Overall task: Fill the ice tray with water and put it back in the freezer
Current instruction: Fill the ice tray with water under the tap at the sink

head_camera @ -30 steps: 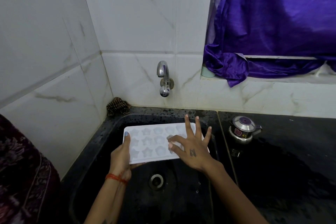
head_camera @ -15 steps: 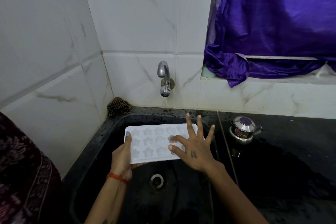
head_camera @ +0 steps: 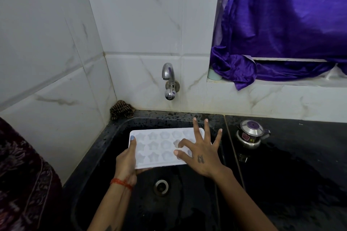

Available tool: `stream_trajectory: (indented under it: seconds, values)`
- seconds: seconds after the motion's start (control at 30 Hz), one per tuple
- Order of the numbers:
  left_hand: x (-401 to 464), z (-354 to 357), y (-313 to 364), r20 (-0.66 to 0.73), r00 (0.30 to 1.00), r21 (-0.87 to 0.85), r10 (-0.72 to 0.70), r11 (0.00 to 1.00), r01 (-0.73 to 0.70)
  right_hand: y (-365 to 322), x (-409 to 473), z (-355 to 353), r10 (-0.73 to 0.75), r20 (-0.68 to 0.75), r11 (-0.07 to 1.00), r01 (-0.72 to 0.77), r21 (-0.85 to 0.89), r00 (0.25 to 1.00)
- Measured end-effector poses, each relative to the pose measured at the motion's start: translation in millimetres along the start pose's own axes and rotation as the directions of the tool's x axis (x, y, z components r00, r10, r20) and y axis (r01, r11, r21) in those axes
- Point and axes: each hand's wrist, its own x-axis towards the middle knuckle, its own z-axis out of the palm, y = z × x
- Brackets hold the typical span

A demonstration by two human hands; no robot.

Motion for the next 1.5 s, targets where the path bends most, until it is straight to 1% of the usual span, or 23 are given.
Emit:
stream_trajectory:
  seconds: [0.07,0.27,0.43,0.57,0.7,0.77,0.83,0.9,1.1,1.3,1.37,1.43,1.5]
  values:
    - [1,-1,0,-0.007,1.000,0.004,0.007,1.000,-0.007,-1,0,0,0.000,0.002,1.000,0.000,0.000,1.000]
    - [4,-2,-2,-0.014,1.000,0.002,0.017,1.000,-0.017,-1,1,-3,0.009,0.096,0.985,-0.025,0.171,0.995]
    - [4,-2,-3,-0.018,1.000,0.002,-0.005,1.000,0.005,-1,0,-3,0.014,0.107,0.981,-0.034,0.189,0.994]
    - [3,-1,-3,-0.015,1.000,-0.005,-0.002,1.000,0.002,-1,-1,-3,0.012,0.073,0.982,-0.026,0.185,0.997]
    - [1,-1,-2,-0.001,1.000,-0.007,0.001,1.000,-0.001,-10,2,-4,-0.023,-0.037,0.967,0.031,0.252,0.999]
    - [0,0,-1,0.013,1.000,-0.006,-0.008,1.000,0.008,-17,5,-3,-0.071,-0.061,0.976,0.082,0.204,0.996]
    - [-2,1,-1,0.025,1.000,-0.004,-0.016,1.000,0.016,-22,7,1,-0.109,-0.049,0.987,0.114,0.116,0.993]
    - [-3,2,-1,0.027,0.999,-0.007,-0.019,1.000,0.019,-25,8,5,-0.114,-0.025,0.991,0.116,0.073,0.993]
    - [-4,0,-2,0.023,1.000,0.008,-0.002,1.000,0.002,-24,8,11,-0.107,0.026,0.986,0.103,0.133,0.994]
    - [-6,2,-3,0.037,0.999,0.002,0.003,1.000,-0.003,-24,8,9,-0.098,-0.040,0.995,0.098,-0.010,0.994]
    - [-6,2,-3,0.035,0.999,0.003,0.007,1.000,-0.007,-25,8,7,-0.096,-0.043,0.995,0.095,-0.023,0.994]
    - [-6,1,-3,0.037,0.999,0.003,0.008,1.000,-0.008,-26,7,5,-0.093,-0.027,0.996,0.093,-0.002,0.995]
    - [-7,1,-3,0.036,0.999,0.005,0.010,1.000,-0.010,-27,7,4,-0.080,0.007,0.994,0.079,0.078,0.997]
